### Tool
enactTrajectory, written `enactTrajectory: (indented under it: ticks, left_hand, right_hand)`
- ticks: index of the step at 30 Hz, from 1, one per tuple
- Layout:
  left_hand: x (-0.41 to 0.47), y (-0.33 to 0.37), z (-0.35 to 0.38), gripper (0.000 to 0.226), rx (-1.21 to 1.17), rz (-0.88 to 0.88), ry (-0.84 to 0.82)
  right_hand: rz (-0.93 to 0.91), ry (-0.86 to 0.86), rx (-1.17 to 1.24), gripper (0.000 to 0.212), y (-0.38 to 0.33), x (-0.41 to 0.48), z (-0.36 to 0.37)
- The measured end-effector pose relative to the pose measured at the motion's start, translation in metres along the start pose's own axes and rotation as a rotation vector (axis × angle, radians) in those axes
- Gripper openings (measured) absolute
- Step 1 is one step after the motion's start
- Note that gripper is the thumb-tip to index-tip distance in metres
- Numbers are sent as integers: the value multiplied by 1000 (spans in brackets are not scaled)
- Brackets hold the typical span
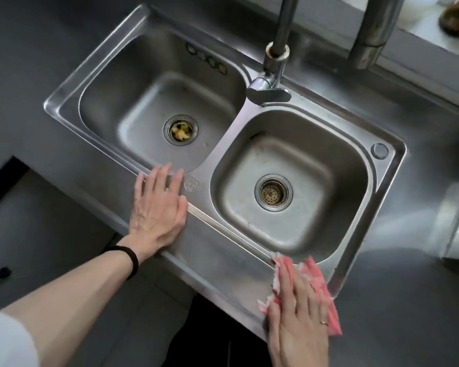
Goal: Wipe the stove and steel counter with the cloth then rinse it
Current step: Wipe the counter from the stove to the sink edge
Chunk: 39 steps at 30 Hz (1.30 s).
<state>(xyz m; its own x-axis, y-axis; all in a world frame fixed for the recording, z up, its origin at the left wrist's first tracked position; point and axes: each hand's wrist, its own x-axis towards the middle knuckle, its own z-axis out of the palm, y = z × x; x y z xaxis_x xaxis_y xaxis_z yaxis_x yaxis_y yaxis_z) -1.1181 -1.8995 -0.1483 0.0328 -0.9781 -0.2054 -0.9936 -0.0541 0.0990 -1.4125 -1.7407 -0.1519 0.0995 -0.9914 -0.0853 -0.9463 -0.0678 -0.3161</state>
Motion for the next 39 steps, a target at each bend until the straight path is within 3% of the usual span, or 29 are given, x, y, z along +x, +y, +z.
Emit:
enactTrajectory:
  ticks: [11, 16, 20, 24, 28, 32, 35, 39]
  left_hand:
    - [14, -25, 8, 47, -105, 5, 104]
    - [15, -27, 6, 49, -144, -1, 99]
    - [17, -26, 5, 48, -160, -1, 103]
    - [17, -27, 5, 49, -140, -1, 77]
    - [17, -26, 7, 50, -131, -2, 90]
    - [18, -24, 9, 50, -121, -5, 105]
    - [19, -24, 9, 51, -108, -8, 101]
    - [19, -25, 9, 52, -88, -11, 92]
  right_hand:
    - [-205, -190, 91, 61, -138, 112, 32]
    - [-379, -386, 155, 58, -143, 172, 39]
    - [-418, -417, 163, 57, -126, 197, 41]
    - [-338, -298, 40, 59, -131, 238, 50]
    - [-111, -174, 4, 64, -133, 293, 52]
    - [180, -75, 69, 77, -127, 343, 48]
    - [430, -2, 159, 74, -149, 352, 51]
    - [567, -6, 361, 77, -168, 324, 51]
